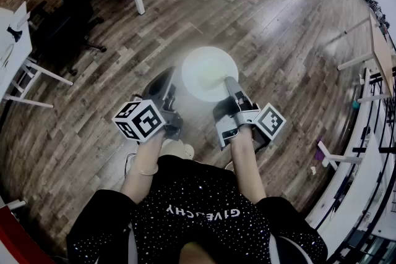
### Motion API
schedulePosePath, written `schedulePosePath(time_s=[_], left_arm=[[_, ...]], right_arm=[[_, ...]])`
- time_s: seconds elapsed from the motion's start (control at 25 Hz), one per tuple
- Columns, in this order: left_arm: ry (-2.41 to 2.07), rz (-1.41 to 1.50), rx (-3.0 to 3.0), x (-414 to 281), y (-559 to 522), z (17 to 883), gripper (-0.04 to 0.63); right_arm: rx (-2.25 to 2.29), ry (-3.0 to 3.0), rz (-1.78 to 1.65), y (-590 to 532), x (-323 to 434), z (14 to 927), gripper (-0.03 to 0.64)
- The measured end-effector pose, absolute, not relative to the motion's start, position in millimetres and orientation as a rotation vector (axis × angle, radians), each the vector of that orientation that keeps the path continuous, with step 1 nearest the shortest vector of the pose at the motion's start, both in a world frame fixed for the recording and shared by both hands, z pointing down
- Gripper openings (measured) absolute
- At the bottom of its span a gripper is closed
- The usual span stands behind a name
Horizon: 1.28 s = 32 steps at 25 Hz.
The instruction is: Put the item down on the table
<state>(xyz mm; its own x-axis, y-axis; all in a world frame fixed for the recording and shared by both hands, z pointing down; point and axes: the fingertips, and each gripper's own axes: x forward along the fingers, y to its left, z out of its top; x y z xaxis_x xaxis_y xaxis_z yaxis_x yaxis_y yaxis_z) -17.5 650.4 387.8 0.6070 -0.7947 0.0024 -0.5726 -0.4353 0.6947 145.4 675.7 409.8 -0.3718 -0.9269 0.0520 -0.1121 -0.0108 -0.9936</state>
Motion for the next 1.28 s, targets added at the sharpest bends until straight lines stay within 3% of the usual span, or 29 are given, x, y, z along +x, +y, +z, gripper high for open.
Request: schedulePosePath(time_s=[0.52, 1.28], left_arm=[[-1.145, -0.465, 2.1, -22.5, 589.8, 417.0, 0.011], [-1.151, -0.461, 2.146, 34.9, 255.9, 378.1, 0.011]], right_arm=[[-1.095, 1.593, -1.482, 612.0, 153.5, 426.6, 0.04], [-1.065, 1.621, -1.493, 273.4, 199.3, 394.4, 0.04]])
